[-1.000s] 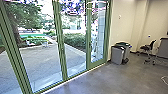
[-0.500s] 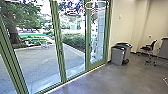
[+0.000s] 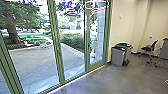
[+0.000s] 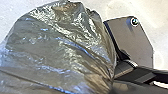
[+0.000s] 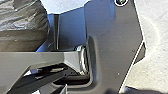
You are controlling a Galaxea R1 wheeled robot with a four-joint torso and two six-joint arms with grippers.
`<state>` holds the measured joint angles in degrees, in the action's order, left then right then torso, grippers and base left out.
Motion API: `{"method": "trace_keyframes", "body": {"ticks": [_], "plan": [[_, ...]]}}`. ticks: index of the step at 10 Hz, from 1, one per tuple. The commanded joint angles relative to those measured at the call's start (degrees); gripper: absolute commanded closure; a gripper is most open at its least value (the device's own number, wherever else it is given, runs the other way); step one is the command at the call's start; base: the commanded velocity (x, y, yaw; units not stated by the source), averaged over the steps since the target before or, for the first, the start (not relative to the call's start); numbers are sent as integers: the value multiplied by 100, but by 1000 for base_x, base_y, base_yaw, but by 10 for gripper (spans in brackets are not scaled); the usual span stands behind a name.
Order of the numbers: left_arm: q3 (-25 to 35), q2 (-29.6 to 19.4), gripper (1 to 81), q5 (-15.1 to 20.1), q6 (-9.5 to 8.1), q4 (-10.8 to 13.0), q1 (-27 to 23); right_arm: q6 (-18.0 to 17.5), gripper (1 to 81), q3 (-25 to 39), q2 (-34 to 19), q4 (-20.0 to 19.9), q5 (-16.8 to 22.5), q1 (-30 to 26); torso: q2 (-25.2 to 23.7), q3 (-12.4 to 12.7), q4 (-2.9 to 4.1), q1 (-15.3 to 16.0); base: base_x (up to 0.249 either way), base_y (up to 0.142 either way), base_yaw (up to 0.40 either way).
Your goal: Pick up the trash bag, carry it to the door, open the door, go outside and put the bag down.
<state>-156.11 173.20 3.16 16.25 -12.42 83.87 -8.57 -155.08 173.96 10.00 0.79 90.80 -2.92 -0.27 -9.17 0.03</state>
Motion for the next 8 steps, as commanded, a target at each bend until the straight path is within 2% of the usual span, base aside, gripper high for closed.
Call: {"method": "trace_keyframes", "body": {"ticks": [1,8], "plan": [[10,4,811,308,19,38,-367,22,10,14,19,55,272,-267,0,0,0,0,136,-85,0],[2,13,811,308,19,38,-367,22,10,14,27,55,281,-268,0,0,0,0,136,-97,0]]}}
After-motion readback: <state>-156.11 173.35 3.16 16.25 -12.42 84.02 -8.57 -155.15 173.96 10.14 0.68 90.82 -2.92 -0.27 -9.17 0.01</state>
